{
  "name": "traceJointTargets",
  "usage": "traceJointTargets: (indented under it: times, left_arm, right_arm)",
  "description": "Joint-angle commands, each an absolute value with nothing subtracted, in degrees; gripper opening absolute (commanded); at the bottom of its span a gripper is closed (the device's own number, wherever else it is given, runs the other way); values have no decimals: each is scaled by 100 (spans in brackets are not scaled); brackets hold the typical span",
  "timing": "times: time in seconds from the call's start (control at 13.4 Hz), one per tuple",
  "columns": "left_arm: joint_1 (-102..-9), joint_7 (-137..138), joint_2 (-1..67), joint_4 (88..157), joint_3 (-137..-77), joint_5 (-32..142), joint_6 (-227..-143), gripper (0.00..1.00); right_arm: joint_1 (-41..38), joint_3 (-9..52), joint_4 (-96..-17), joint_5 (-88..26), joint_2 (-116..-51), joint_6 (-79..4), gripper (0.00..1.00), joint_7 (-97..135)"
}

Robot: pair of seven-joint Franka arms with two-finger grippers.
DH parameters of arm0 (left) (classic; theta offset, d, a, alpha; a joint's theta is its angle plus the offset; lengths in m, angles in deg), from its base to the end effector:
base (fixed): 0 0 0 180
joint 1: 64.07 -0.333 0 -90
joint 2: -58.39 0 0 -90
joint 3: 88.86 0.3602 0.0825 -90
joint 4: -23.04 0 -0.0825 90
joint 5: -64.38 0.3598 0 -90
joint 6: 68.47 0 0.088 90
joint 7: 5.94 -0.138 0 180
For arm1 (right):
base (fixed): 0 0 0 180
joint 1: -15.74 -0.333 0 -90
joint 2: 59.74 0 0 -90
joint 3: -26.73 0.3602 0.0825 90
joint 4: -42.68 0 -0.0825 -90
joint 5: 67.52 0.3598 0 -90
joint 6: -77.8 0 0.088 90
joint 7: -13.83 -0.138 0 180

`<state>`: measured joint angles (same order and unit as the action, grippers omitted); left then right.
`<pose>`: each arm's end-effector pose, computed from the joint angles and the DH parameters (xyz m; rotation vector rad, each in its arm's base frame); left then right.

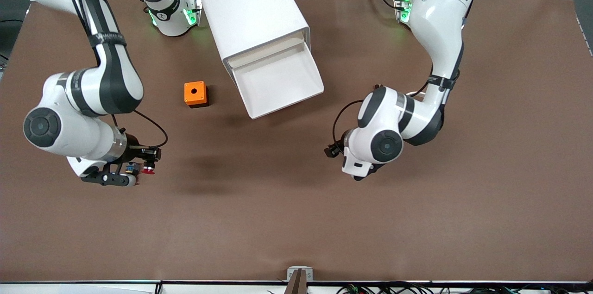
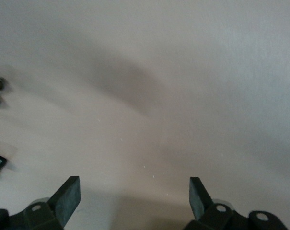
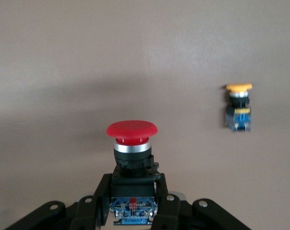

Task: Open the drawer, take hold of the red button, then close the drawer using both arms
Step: 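Push the drawer shut with the left gripper while the right gripper carries the button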

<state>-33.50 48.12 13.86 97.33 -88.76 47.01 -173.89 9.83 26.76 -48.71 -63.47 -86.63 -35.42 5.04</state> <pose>0.6059 -0.3948 0.2805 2.9357 0.7921 -0.5534 0.6638 0.0756 0.3741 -3.0835 0.1242 0.1479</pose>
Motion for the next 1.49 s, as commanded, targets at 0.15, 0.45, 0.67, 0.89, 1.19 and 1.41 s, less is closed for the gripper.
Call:
traceJointTargets:
  times: [0.15,0.45,0.67,0.89,1.19,1.41]
  left_arm:
    - [-2893,5171,1445,9757,-8842,4662,-17473,100]
    - [-2435,5171,1515,9757,-8842,4741,-17429,100]
    - [-2084,5302,1620,9766,-8842,4741,-17402,100]
    - [-1794,5461,1621,9757,-8842,4733,-17367,100]
    - [-1495,5558,1594,9775,-9052,4689,-17271,100]
    - [-1503,5654,1603,9766,-9377,4636,-17183,100]
  right_arm:
    - [1415,2778,-4811,-6321,-9479,-4427,2,1224]
    - [1468,2778,-5108,-6330,-9708,-4936,2,1224]
    - [1459,2778,-5416,-6338,-9762,-5332,4,1224]
    - [1468,2778,-5461,-6330,-9911,-5492,17,1224]
    - [1547,2778,-5365,-6330,-9868,-5448,94,1207]
    - [1644,2778,-5215,-6321,-9509,-5335,100,1216]
